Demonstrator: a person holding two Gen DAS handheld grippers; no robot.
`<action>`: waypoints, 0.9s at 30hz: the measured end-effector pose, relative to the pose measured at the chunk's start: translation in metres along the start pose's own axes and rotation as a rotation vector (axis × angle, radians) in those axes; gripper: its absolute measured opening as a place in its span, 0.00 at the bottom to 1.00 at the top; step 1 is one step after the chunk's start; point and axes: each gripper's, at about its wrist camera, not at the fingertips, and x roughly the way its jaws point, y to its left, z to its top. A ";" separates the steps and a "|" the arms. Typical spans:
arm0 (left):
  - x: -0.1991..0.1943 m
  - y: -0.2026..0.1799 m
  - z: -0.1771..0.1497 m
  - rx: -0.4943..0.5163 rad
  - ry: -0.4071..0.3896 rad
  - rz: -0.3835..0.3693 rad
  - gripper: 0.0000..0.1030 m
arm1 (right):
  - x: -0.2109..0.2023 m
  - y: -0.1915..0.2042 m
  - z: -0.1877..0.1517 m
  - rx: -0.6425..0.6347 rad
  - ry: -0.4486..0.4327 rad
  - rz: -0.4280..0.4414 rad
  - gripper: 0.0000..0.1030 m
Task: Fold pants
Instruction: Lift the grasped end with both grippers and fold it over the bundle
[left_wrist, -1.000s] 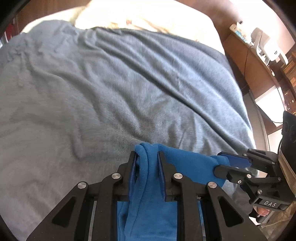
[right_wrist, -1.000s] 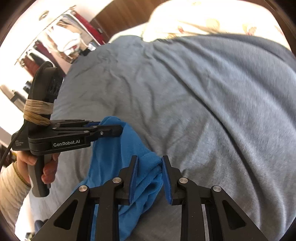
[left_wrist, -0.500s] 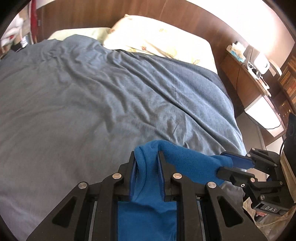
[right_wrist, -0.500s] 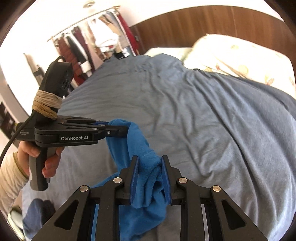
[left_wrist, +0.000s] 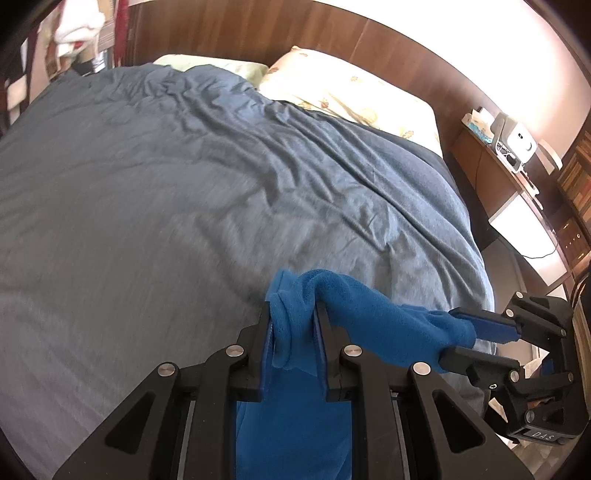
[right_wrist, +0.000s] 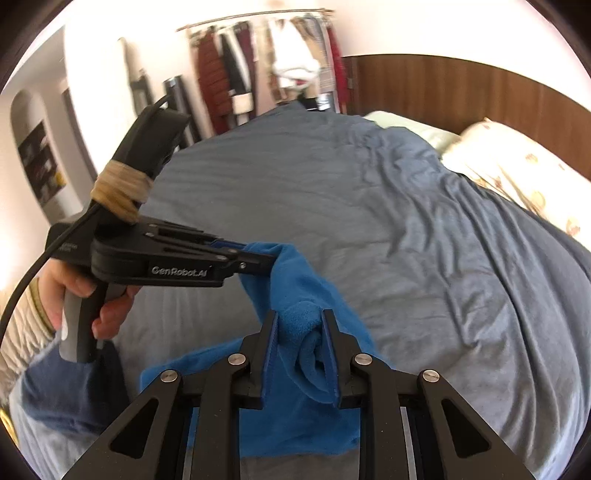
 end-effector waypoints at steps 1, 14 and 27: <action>-0.002 0.004 -0.010 -0.009 0.002 0.000 0.19 | 0.001 0.009 -0.004 -0.016 0.004 0.002 0.23; -0.021 0.021 -0.089 0.051 0.109 0.038 0.19 | 0.007 0.084 -0.053 -0.127 0.082 0.079 0.22; -0.041 0.037 -0.133 0.098 0.227 0.061 0.19 | 0.012 0.143 -0.085 -0.214 0.170 0.180 0.22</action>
